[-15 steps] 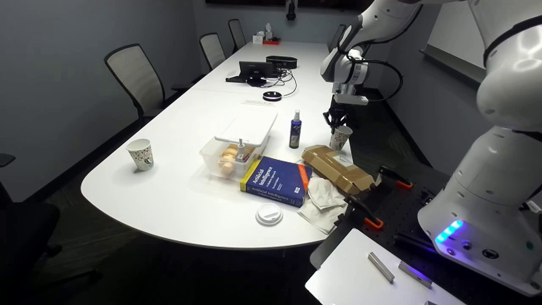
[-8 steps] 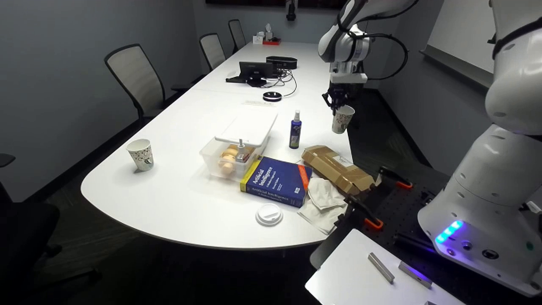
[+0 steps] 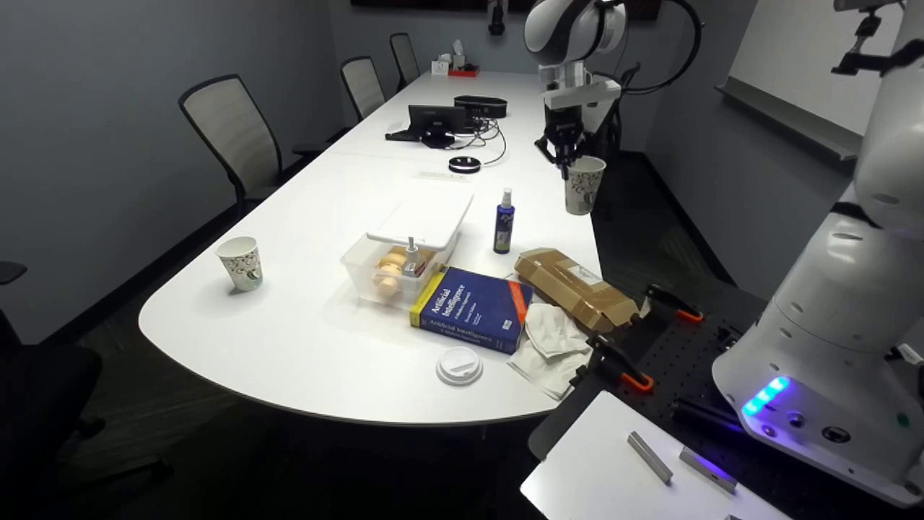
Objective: Move the coffee cup at the front to the left.
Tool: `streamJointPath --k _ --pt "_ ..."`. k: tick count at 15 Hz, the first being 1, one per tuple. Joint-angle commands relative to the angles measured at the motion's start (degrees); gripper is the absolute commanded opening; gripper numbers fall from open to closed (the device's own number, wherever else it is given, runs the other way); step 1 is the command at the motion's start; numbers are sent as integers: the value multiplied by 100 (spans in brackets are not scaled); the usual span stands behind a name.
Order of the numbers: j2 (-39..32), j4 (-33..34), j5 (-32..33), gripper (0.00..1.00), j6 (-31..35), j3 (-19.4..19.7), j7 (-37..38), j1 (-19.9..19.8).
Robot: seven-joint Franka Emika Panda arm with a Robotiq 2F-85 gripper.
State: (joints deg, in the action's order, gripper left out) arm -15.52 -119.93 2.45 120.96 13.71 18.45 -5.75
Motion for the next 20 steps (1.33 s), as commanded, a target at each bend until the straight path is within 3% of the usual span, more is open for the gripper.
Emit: streamJointPath --k 1,11,20 --pt "629 -679 103 1 -92 -448 208 350" --pt "279 -1117 -174 1 807 -1757 -38 1235" --pt "-603 -1040 -41 1 2564 -2311 -957 1766"
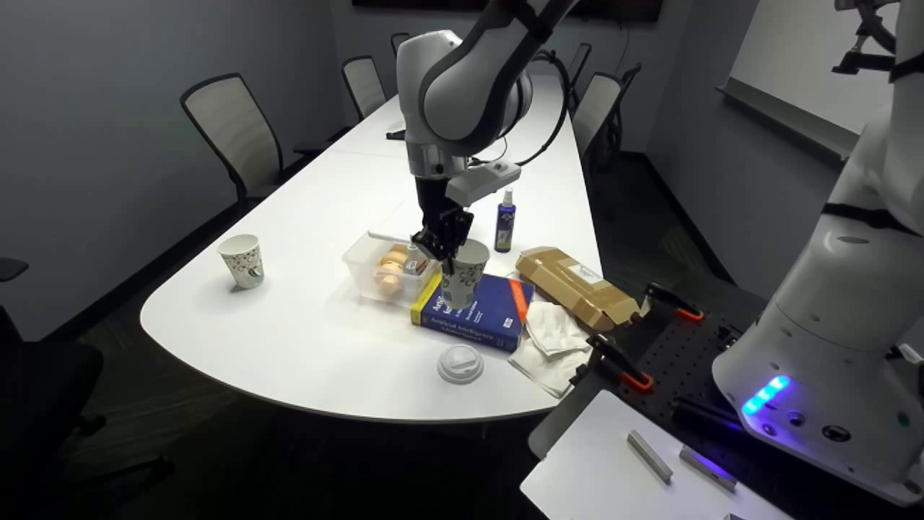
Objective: Move the coffee cup at the front to the left.
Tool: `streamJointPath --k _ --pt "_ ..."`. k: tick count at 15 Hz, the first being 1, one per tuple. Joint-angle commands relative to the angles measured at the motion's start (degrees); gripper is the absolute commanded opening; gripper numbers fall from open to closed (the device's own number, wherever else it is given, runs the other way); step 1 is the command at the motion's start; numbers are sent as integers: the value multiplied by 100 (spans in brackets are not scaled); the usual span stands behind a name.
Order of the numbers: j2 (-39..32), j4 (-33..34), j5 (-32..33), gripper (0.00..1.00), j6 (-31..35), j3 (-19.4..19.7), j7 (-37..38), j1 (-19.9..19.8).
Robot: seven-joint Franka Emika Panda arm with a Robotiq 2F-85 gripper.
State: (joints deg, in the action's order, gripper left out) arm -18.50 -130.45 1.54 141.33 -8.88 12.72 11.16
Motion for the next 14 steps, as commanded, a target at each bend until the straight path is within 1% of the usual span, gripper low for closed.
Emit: streamJointPath --k 1,4,6,10,14 --pt "-447 50 46 1 675 -77 -514 85" --pt "-950 211 155 1 1082 -23 -730 167" --pt "-1267 366 192 1 1193 -9 -865 215" --pt "-1666 688 350 1 1213 7 -1013 374" --pt "-1946 993 705 1 1234 180 -930 649"
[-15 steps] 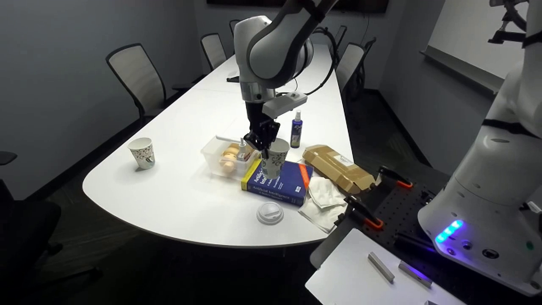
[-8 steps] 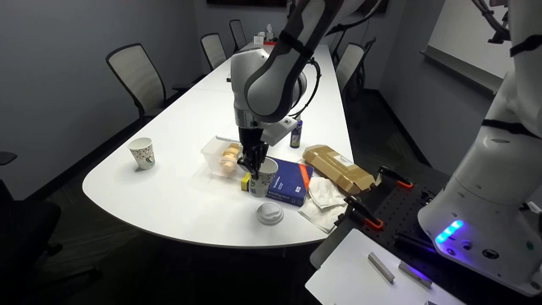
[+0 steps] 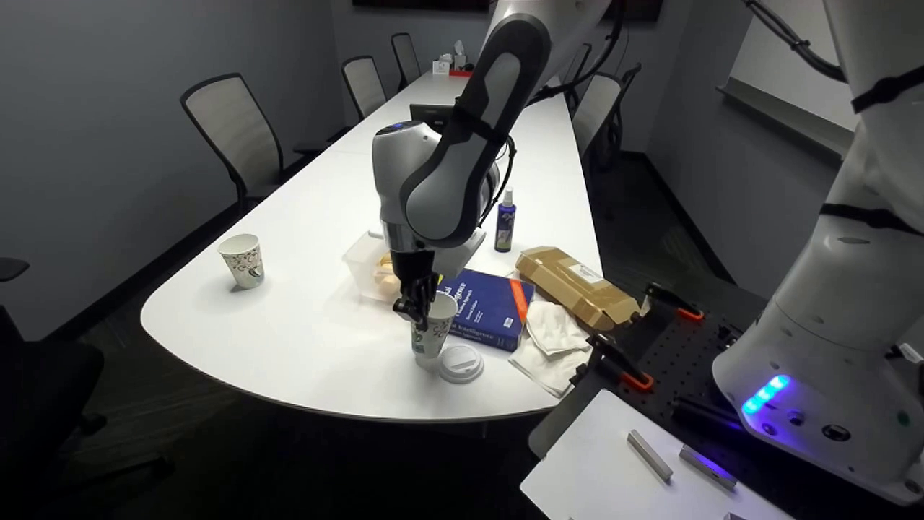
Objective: Move the coffee cup at the front to the left.
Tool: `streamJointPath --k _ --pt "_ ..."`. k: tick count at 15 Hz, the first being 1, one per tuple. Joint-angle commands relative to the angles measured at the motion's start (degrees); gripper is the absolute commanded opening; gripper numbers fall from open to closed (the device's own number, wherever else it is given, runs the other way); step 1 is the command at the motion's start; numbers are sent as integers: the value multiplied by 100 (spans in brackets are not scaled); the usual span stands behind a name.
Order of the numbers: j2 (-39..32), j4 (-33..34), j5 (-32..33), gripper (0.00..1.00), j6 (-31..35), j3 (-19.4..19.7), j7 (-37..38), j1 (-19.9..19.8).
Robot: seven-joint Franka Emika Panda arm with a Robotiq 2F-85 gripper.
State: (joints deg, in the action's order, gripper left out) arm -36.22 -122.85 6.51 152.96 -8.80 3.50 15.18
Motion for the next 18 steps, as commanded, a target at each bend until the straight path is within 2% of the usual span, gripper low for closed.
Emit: streamJointPath --k 1,7,8,9,12,18 --pt "-257 315 305 1 100 255 28 330" --pt "-494 542 825 1 34 663 169 728" --pt "-486 560 860 29 -5 670 165 747" --pt "-489 572 889 30 -36 686 145 758" --pt "-459 561 863 50 -144 637 93 705" --pt "-83 464 522 96 -485 374 -19 388"
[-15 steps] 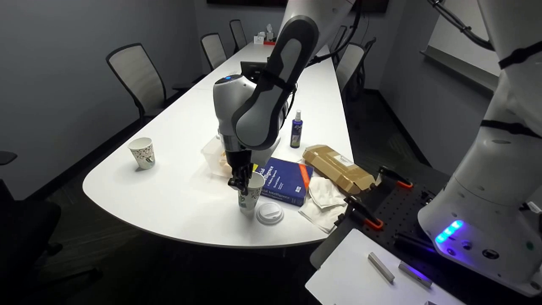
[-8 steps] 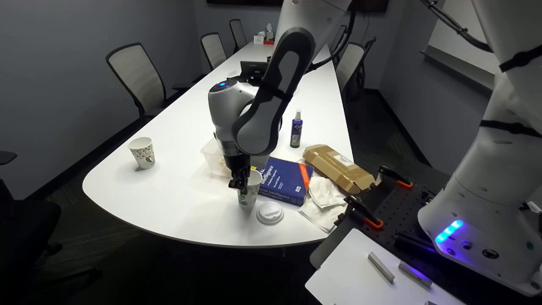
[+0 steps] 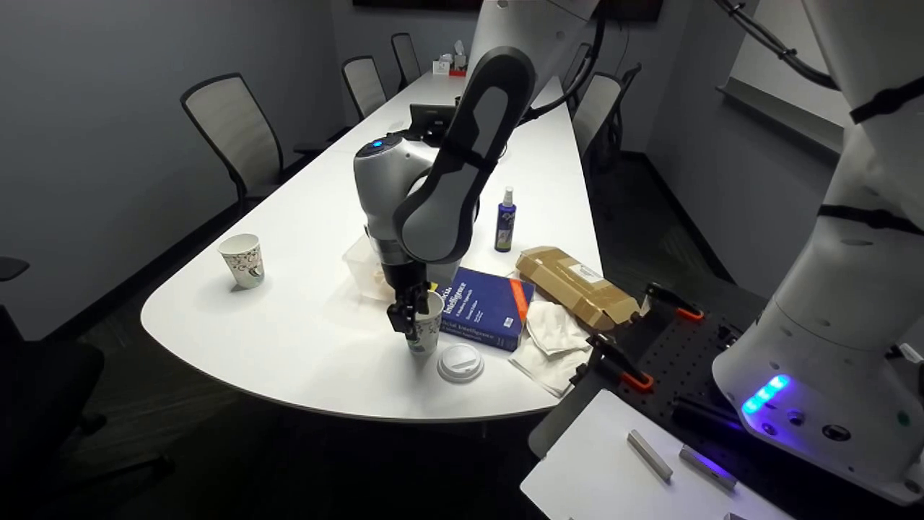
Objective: Move the coffee cup at the front to the left.
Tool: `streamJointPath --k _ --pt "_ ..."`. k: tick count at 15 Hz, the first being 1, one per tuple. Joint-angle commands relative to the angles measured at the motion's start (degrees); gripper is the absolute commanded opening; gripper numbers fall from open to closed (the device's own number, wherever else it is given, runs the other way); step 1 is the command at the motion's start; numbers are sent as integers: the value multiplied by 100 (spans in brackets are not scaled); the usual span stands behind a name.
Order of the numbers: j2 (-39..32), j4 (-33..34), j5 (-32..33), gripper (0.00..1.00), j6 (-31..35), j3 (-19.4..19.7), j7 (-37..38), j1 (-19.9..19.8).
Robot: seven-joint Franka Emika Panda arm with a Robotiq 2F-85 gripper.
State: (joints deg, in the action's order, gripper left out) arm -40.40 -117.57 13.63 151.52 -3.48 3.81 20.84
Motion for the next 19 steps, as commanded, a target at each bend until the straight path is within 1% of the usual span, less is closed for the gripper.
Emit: streamJointPath --k 1,4,6,12,16,19 --pt "452 -100 -265 99 -386 -200 -54 -241" --pt "859 -188 -543 100 -530 -280 -1 -455" --pt "1264 -288 -823 100 -733 -305 46 -669" --pt "2088 -295 -1168 100 -1293 141 855 -1096" --pt "2318 -278 -1373 100 -1473 302 1115 -1400" --pt "2379 -284 -1383 100 -1463 383 1264 -1508"
